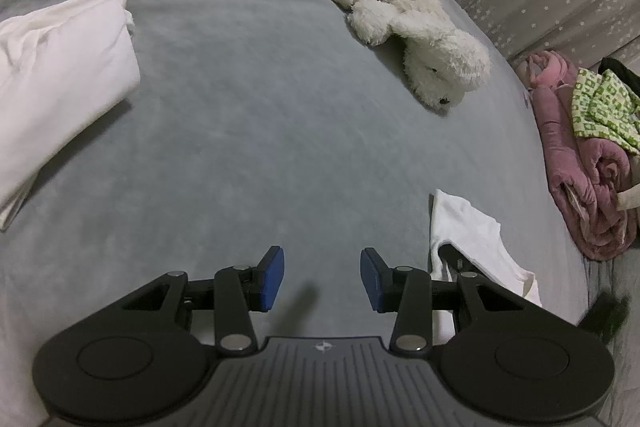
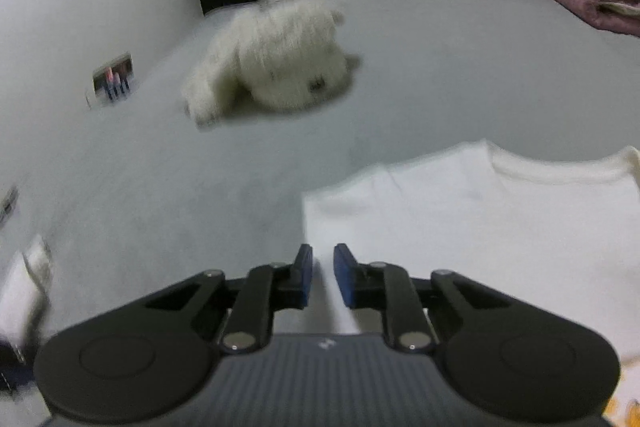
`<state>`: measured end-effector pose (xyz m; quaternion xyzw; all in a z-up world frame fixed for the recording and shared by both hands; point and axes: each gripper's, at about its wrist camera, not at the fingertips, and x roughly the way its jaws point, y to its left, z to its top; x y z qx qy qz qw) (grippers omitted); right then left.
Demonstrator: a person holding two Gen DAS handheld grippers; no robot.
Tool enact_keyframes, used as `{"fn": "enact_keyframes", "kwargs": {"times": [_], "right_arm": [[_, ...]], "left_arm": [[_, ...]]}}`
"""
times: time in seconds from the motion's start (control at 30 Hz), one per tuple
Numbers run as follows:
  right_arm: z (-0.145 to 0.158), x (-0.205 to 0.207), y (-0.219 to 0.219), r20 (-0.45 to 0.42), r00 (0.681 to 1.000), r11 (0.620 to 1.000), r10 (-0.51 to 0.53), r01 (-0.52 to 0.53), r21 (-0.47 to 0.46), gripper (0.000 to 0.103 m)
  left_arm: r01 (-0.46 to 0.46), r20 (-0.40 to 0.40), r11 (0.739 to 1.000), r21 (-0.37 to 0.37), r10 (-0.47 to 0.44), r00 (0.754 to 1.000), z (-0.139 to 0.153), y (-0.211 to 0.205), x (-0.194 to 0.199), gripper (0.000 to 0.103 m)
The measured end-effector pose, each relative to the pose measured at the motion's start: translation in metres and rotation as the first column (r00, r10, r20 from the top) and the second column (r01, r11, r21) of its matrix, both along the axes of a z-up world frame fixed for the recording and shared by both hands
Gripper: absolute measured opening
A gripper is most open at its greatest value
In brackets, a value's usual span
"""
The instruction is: Fold clothes
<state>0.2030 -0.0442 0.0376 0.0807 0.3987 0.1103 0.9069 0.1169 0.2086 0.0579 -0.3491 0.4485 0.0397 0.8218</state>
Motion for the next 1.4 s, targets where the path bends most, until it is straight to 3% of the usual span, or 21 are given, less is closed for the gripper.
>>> {"fn": "enact_keyframes", "kwargs": {"times": [0.2, 0.33, 0.47, 0.6, 0.8, 1.07, 1.4], "right_arm": [[0.002, -0.041, -0.008, 0.034, 0.998, 0.999, 0.044, -0.044, -0.002, 0.015], [-0.004, -0.055, 0.010, 0.046, 0.993, 0.986, 0.108, -0.101, -0.133, 0.015], [0.006, -0.070, 0.002, 0.019, 0.994, 0.993, 0.103, -0.102, -0.052, 0.015], [0.002, -0.097, -0.011, -0.004, 0.993, 0.988, 0.116, -0.116, -0.097, 0.016], [0.009, -0.156, -0.035, -0.070, 0.988, 0.989, 0.135, -0.139, -0.056, 0.017], [0.011, -0.249, -0.057, -0.091, 0.984, 0.988, 0.152, -0.154, -0.017, 0.020], [0.012, -0.317, -0.095, -0.133, 0.982, 0.991, 0.134, -0.129, 0.047, 0.020]], "left_arm": [[0.011, 0.000, 1.000, 0.014, -0.011, 1.000, 0.000, -0.003, 0.000, 0.040], [0.018, -0.004, 1.000, 0.021, -0.018, 1.000, -0.002, -0.006, -0.001, 0.041], [0.028, -0.003, 0.999, 0.035, -0.028, 1.000, -0.002, -0.010, 0.000, 0.041], [0.052, 0.002, 0.998, 0.046, -0.052, 0.999, -0.002, -0.017, 0.000, 0.041], [0.078, -0.001, 0.995, 0.068, -0.078, 0.997, -0.003, -0.026, -0.002, 0.041], [0.111, -0.010, 0.989, 0.098, -0.110, 0.994, -0.004, -0.039, -0.004, 0.041], [0.205, -0.030, 0.963, 0.174, -0.203, 0.979, -0.010, -0.075, -0.016, 0.041]]}}
